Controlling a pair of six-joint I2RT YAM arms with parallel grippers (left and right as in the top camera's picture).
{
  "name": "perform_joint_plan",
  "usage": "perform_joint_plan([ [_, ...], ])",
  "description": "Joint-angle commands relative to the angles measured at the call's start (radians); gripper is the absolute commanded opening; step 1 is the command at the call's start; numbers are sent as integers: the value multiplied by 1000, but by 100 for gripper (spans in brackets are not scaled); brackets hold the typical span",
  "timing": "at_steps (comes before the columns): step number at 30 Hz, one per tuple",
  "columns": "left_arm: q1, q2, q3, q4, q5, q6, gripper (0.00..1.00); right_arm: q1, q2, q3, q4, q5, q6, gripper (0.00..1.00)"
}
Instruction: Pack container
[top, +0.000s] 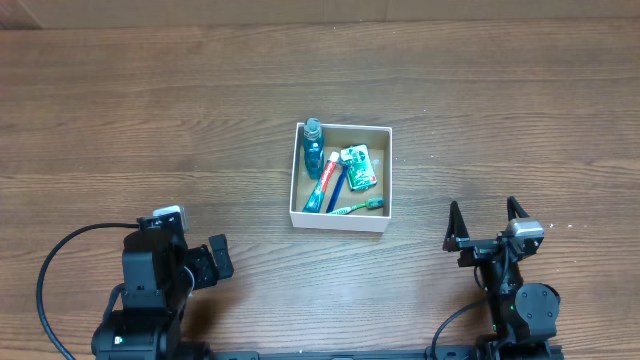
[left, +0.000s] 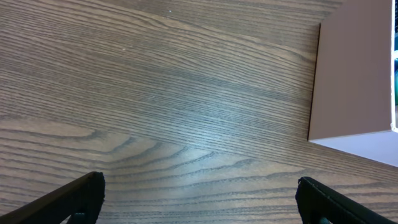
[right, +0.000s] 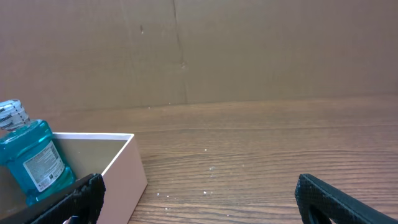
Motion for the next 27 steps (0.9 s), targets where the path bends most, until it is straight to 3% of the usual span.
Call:
perform_joint_plan([
  [1, 5, 0, 0, 1, -3, -13, 100, 5, -9, -10, 5, -10, 0, 100],
  [19, 3, -2, 0, 0, -3, -13, 100, 5, -9, -10, 5, -10, 0, 100],
  [23, -6, -44, -1, -27, -43, 25, 100, 5, -9, -10, 5, -10, 0, 100],
  [27, -87, -205, -104, 35, -48, 83, 100, 5, -9, -10, 5, -10, 0, 100],
])
